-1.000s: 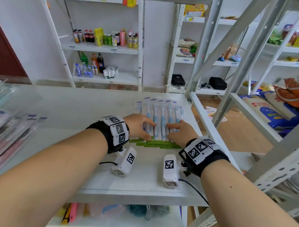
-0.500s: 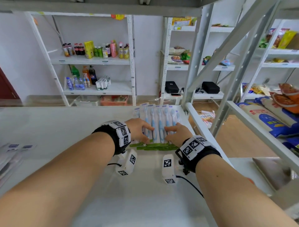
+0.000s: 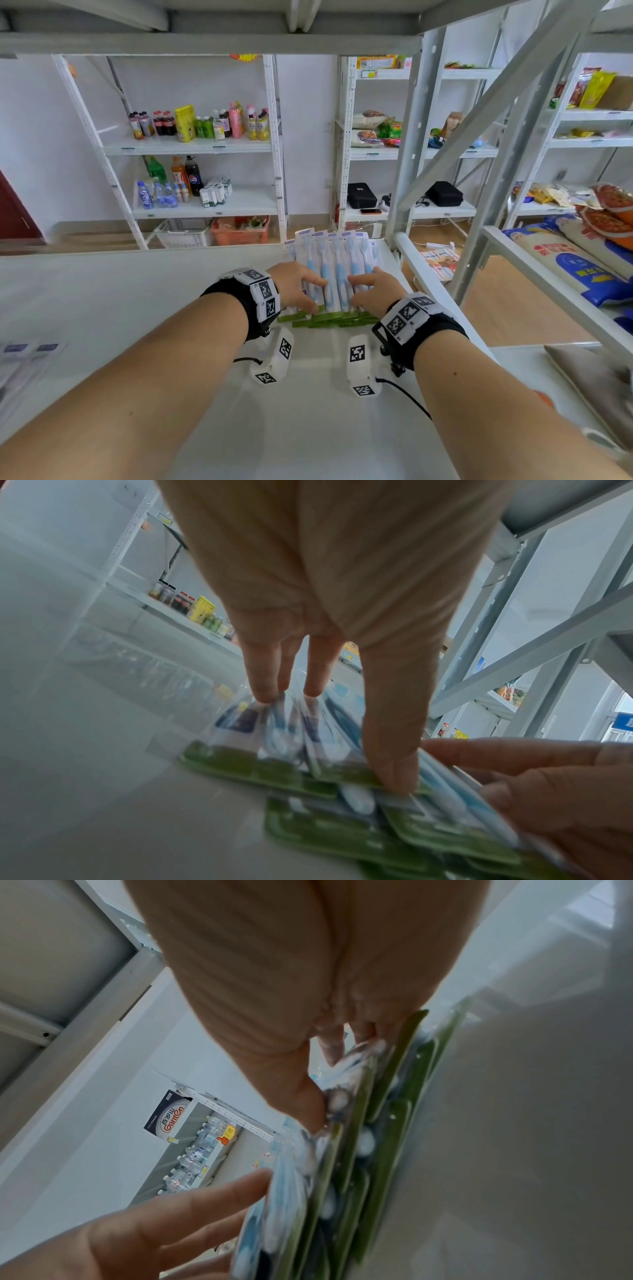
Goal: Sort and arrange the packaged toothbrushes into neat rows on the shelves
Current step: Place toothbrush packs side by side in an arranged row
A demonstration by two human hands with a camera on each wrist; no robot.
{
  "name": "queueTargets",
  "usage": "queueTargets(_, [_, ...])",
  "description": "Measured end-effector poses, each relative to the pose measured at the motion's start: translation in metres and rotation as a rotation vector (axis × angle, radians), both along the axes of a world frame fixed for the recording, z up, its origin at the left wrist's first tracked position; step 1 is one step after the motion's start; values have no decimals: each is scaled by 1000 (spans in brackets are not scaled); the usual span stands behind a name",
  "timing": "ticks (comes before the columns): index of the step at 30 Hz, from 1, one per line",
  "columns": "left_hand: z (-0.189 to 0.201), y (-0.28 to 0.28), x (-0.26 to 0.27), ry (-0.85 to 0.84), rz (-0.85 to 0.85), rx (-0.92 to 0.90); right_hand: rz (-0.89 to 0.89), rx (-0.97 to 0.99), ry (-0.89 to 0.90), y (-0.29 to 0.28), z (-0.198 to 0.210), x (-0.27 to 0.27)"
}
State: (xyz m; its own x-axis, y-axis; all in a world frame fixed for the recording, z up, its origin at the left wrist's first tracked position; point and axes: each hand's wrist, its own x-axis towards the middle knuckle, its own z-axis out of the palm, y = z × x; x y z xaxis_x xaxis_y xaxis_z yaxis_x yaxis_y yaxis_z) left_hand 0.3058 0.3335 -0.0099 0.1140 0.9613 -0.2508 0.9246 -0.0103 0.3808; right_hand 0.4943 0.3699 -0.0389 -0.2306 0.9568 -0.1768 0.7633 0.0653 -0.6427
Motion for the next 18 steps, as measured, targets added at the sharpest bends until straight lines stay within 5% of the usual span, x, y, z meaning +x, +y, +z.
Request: queueTargets(18, [-5, -15, -2, -2, 27, 44, -20, 57, 164, -32, 13, 9])
